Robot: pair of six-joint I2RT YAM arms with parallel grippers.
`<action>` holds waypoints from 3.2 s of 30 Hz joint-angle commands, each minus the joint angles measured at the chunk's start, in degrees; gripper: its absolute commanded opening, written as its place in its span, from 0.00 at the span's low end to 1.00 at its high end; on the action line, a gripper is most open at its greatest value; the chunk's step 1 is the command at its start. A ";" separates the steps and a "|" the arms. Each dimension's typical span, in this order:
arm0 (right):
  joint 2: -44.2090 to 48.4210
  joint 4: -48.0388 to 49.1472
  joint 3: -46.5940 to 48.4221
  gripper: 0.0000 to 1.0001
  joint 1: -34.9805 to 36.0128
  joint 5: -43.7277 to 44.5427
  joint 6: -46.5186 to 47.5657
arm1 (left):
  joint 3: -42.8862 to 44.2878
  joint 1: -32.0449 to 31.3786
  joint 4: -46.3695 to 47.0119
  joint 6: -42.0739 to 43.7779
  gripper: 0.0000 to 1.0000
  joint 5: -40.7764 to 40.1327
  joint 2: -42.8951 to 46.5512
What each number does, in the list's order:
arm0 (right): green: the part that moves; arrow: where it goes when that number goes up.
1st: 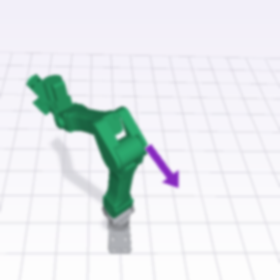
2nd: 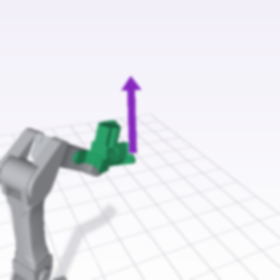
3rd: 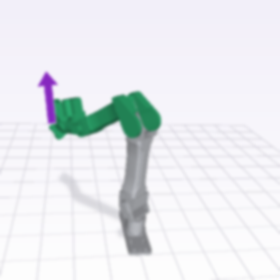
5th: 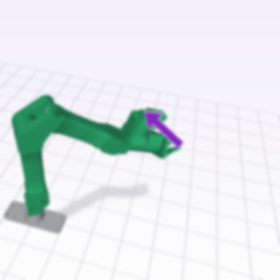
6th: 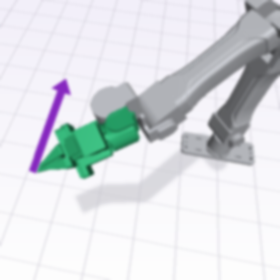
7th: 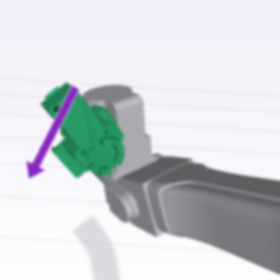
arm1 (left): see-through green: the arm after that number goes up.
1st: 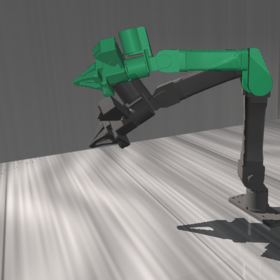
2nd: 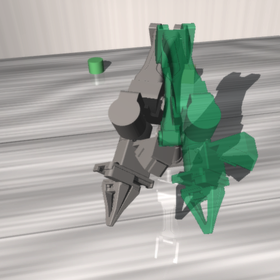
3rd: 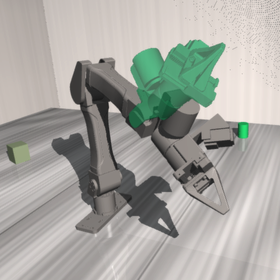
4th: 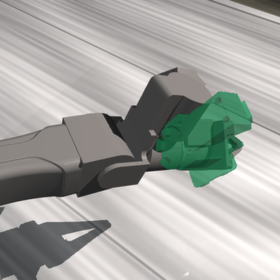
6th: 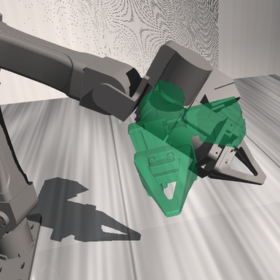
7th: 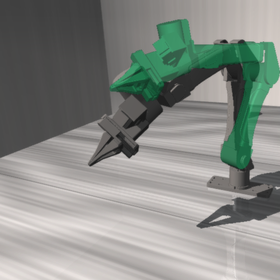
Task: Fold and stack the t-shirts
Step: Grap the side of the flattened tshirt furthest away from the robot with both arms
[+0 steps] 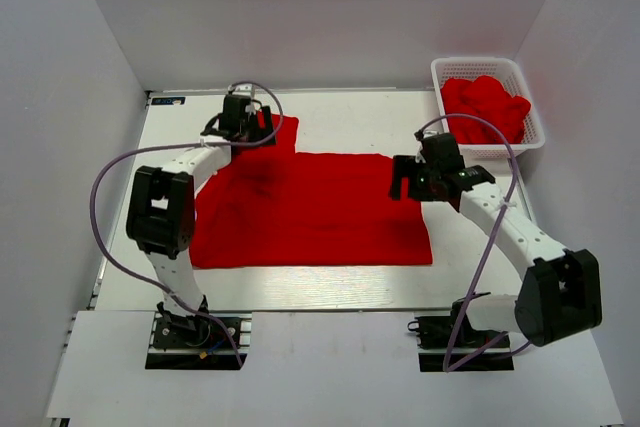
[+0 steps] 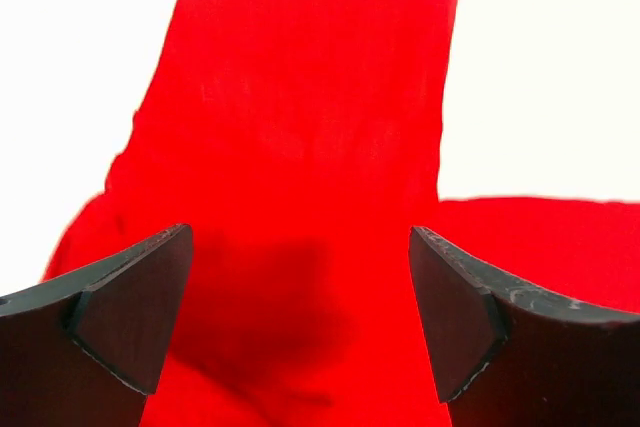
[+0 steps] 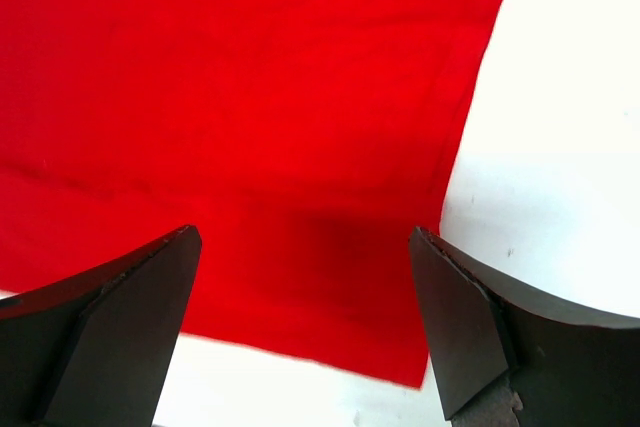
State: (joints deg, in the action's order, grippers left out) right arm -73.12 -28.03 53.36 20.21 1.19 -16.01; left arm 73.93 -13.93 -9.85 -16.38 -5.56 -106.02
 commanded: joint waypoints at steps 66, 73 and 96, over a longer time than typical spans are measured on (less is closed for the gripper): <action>-23.64 1.76 20.99 0.90 -2.54 4.96 -6.75 | 47.55 4.53 -10.73 13.66 0.00 2.31 -39.45; -28.91 -0.35 27.31 0.90 -2.54 11.02 -10.87 | 40.86 4.53 -4.40 11.46 0.00 1.78 -31.46; -44.03 1.40 34.35 0.90 -4.38 15.60 -14.85 | 35.23 5.06 -3.60 11.98 0.00 4.33 -28.37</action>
State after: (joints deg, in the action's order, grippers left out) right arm -116.51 -28.73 85.67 16.16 17.39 -33.26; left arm 109.58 -9.13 -12.78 -4.51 -2.61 -139.26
